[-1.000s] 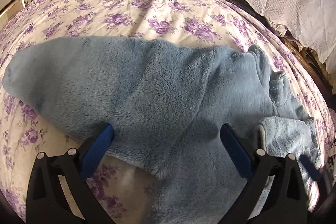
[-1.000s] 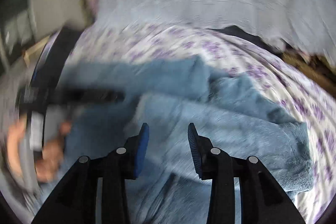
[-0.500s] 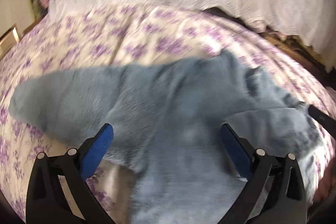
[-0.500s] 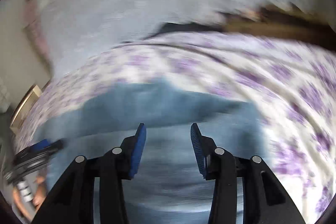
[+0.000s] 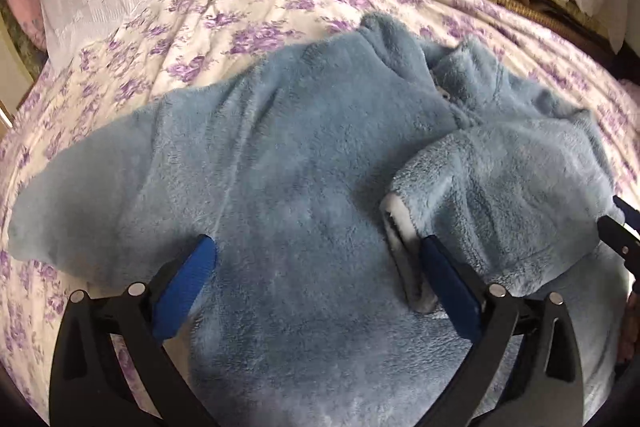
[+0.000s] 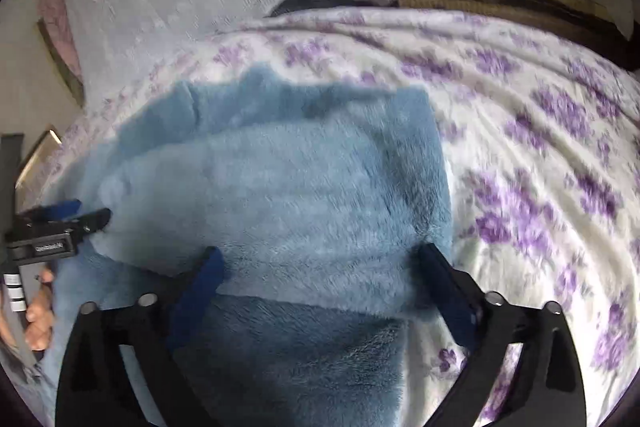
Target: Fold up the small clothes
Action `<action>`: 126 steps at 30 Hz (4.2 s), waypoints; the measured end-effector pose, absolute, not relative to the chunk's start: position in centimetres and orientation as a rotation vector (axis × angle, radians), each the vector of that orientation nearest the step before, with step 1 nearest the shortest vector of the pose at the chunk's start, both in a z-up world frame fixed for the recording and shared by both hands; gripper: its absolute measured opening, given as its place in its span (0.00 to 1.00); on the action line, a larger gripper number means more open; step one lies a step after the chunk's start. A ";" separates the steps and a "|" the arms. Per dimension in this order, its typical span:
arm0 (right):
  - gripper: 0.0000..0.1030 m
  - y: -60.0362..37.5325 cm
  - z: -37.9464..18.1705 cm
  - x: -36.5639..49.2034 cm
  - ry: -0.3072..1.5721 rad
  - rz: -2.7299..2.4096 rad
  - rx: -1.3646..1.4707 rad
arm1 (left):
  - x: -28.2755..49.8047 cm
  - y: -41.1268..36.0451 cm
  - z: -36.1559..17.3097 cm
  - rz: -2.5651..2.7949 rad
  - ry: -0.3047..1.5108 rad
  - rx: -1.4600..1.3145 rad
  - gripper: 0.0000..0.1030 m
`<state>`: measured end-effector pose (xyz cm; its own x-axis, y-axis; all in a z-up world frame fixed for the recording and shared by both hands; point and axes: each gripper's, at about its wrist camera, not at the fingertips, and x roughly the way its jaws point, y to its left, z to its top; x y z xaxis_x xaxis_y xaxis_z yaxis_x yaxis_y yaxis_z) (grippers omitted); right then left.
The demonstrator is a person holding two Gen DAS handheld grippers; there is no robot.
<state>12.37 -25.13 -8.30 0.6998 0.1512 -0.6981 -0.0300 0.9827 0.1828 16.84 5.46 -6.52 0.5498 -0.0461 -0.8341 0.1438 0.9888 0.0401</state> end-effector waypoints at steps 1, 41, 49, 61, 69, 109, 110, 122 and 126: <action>0.96 -25.4 -8.1 11.7 0.750 0.098 0.183 | 16.6 6.4 -5.9 -0.102 0.972 0.077 0.96; 0.97 -33.2 -10.5 7.4 0.653 0.042 0.571 | 15.8 33.5 -4.1 0.240 0.780 -0.612 0.10; 0.97 -33.1 -10.5 7.5 0.659 0.043 0.565 | 15.8 29.0 -1.3 0.192 0.788 -0.476 0.10; 0.97 -33.1 -10.5 7.6 0.660 0.042 0.565 | 15.0 23.0 3.0 0.138 0.783 -0.324 0.10; 0.97 -33.1 -10.5 7.6 0.661 0.042 0.564 | 14.7 16.5 5.9 0.078 0.753 -0.211 0.10; 0.97 -33.1 -10.5 7.6 0.664 0.045 0.566 | 9.0 -7.2 -0.9 -0.183 0.779 0.378 0.95; 0.97 -33.1 -10.5 7.6 0.665 0.045 0.565 | 8.3 -6.0 0.1 -0.164 0.741 0.380 0.96; 0.95 -23.0 -4.5 4.4 0.531 0.196 0.097 | 15.7 12.4 -0.4 0.218 0.796 0.065 0.96; 0.90 -15.3 -3.4 4.7 0.556 0.308 -0.072 | 18.2 12.5 -5.7 0.232 0.911 0.158 0.96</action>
<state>4.75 -15.30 -3.36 0.8048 0.2684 -0.5294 -0.3072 0.9515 0.0154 18.15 12.46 -5.73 0.5905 0.2652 -0.7622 -0.1318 0.9635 0.2331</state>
